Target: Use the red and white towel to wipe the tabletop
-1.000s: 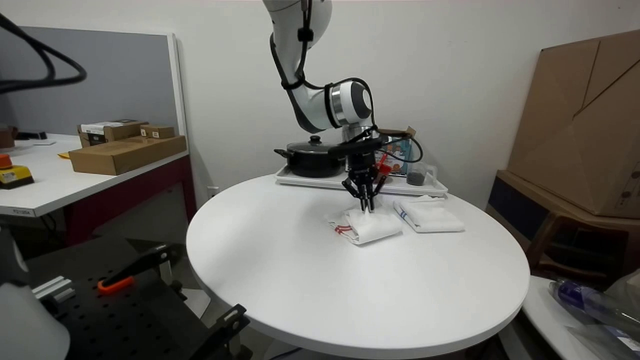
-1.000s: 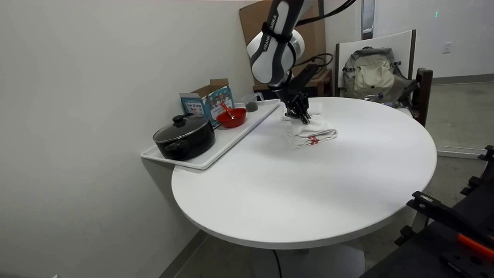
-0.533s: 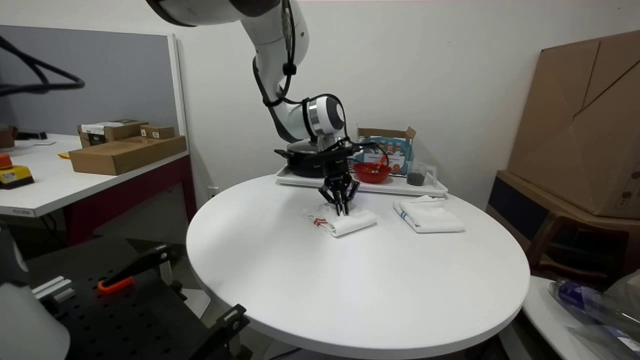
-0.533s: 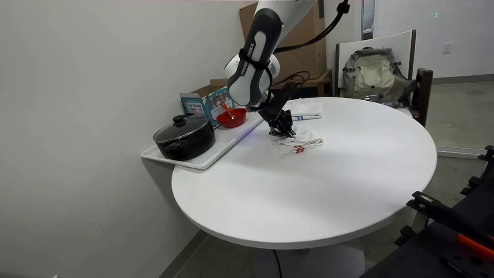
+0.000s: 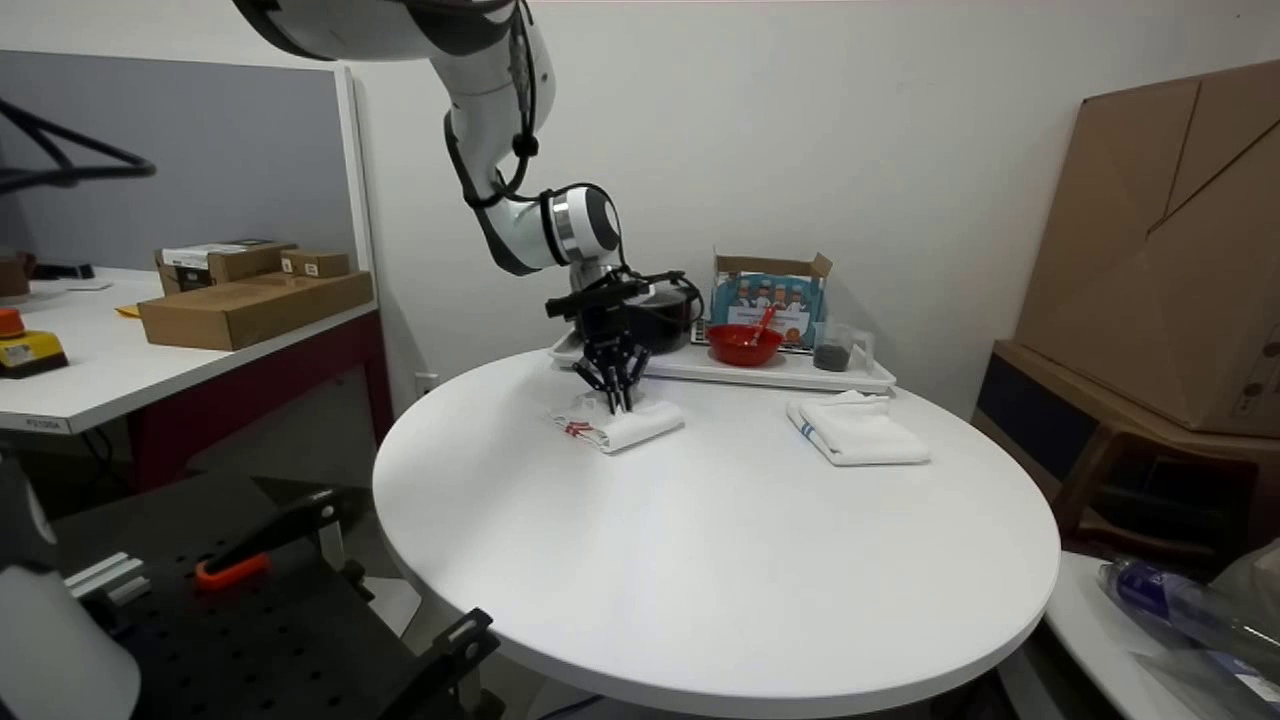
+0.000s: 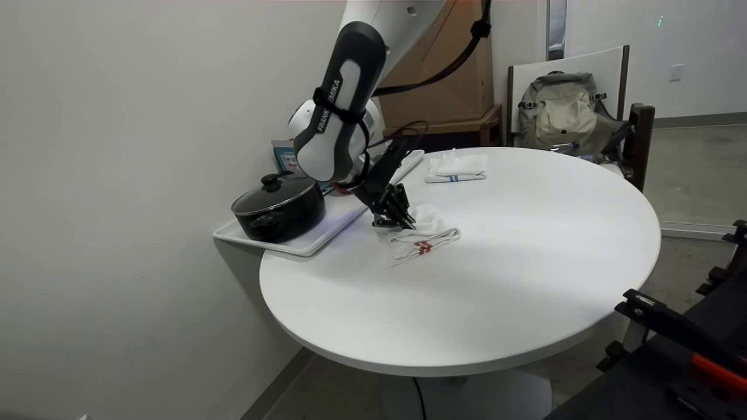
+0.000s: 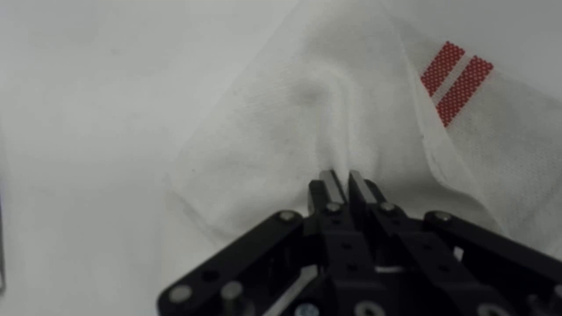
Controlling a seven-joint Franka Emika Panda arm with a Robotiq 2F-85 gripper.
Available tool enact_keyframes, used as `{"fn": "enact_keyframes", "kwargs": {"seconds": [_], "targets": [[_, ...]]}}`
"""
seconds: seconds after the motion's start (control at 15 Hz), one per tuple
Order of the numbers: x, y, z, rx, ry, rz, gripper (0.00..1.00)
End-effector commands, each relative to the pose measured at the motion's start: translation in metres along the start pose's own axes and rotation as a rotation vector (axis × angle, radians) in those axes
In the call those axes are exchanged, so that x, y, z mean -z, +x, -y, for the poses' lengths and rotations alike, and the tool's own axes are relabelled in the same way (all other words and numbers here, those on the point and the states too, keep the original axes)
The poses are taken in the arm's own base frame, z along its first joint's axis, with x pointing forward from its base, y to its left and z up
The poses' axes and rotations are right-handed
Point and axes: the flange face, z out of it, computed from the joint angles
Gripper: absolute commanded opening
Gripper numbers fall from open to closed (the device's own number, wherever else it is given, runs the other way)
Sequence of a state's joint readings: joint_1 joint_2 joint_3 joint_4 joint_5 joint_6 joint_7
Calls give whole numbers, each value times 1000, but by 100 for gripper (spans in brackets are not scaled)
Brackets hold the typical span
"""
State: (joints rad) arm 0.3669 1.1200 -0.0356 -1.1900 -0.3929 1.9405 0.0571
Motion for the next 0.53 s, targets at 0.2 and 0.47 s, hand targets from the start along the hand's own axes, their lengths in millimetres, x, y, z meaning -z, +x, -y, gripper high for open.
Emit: {"fn": "enact_keyframes", "kwargs": {"seconds": [0.2, 0.47], "targets": [[39, -37, 116, 285, 36, -171, 8], [32, -78, 158, 485, 49, -191, 8]]}}
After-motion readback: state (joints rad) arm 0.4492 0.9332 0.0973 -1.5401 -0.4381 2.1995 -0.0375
